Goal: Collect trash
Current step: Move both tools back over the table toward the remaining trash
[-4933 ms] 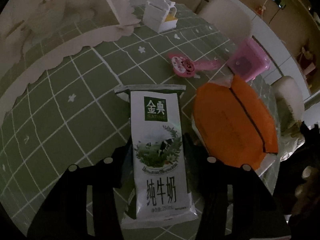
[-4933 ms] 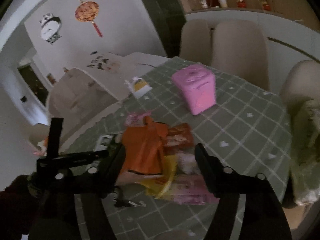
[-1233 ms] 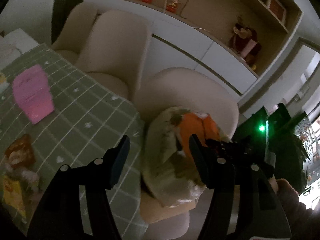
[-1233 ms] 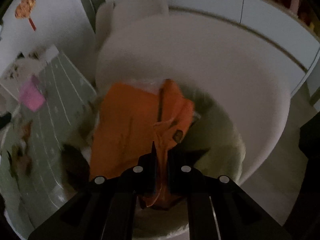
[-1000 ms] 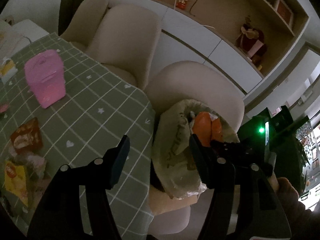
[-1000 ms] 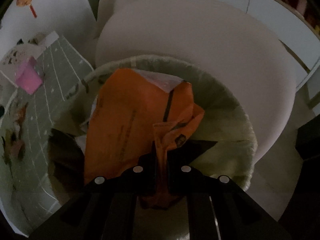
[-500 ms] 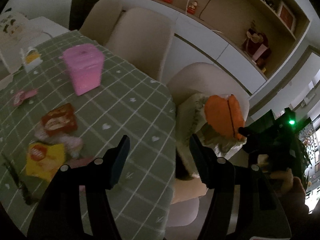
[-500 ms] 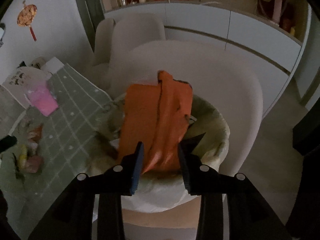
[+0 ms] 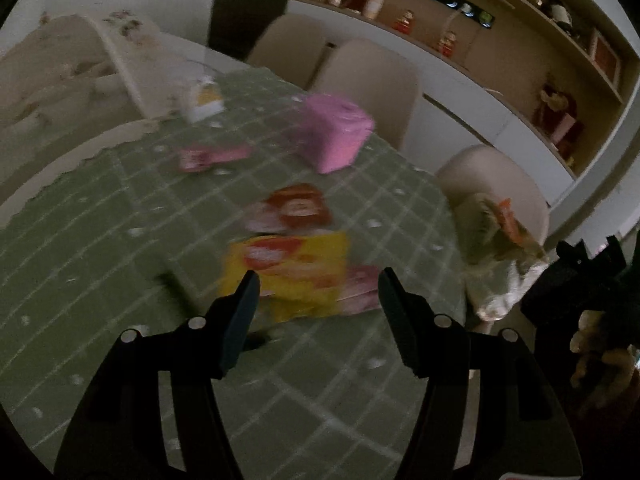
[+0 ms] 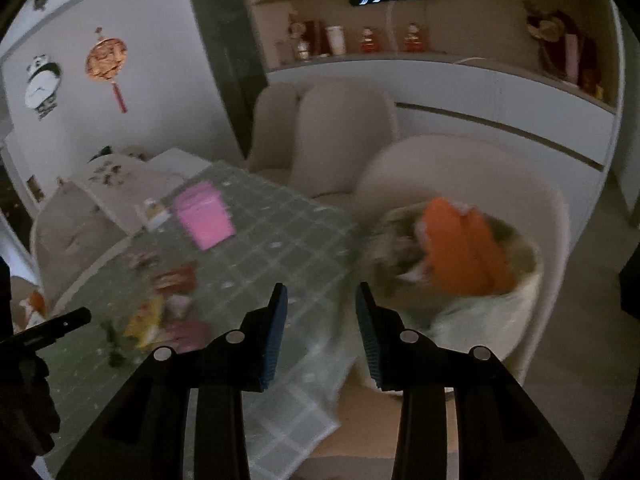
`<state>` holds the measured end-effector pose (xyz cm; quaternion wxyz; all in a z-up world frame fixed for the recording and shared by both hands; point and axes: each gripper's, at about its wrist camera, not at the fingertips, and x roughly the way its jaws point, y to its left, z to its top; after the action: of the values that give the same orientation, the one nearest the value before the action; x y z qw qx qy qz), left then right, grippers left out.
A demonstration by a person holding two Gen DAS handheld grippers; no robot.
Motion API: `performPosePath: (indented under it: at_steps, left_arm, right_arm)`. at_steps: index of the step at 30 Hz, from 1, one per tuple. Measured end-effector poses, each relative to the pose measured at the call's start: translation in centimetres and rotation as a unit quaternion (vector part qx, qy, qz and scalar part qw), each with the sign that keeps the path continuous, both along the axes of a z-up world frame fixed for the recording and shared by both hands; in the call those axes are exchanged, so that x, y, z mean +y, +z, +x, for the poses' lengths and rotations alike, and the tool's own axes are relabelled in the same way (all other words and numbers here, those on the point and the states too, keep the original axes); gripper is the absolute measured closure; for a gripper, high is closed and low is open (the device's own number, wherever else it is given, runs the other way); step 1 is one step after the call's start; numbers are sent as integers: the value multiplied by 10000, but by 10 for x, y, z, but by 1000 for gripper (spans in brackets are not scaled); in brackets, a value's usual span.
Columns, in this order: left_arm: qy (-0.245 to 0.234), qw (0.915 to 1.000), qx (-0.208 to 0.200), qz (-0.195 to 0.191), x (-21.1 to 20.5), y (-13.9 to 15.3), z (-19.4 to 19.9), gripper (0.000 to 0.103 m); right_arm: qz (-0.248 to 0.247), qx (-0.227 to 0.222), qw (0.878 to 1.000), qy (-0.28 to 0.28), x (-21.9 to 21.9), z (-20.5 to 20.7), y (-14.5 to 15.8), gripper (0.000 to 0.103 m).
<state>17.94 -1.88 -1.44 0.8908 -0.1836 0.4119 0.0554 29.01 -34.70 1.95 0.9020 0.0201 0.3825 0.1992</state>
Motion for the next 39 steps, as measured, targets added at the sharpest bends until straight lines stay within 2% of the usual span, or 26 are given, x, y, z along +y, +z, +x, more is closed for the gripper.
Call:
performPosePath:
  at_steps: [3,7,11,16,20,22,25,28,34,39]
  left_arm:
    - [103,9999,-38,56,22,1,-21,45]
    - [176,9998,-58,74,42,1,-40,45]
    - [244,9997,-83,50,55,1,-51,45]
    - [193,9998,-58,-38,69,-7,-55,45]
    - [-42,9996,-137,-223,86,-19,-48,45]
    - [-309,9991,-247,-160,93,-19,-37,45]
    - [-906,9948,-429,198,102,-16,-4,45]
    - [-1429,9877,-382,509,120,-21,47,45]
    - [-2035,9730,-12,1086,148,-48,133,45]
    - [-2645,9571,506,1068,155,-81,177,45]
  right_arm:
    - [113,73,9996,242,34,-16,-5,58]
    - [242,153,9980,565,74,-36,-9,58]
    - [137,92,9967,800,103,-50,-8,58]
    - [69,127,9960,884,121,-54,-10,58]
    - [24,164,9962,856,130,-54,-16,58]
    - [-21,150,9966,811,132,-53,-20,58]
    - [-160,155,9976,663,132,-46,-28,58]
    - [-189,326,9974,610,132,-36,-41,58]
    - [-400,534,9963,543,130,-23,-66,58]
    - [-237,852,9951,445,126,-5,-84,58]
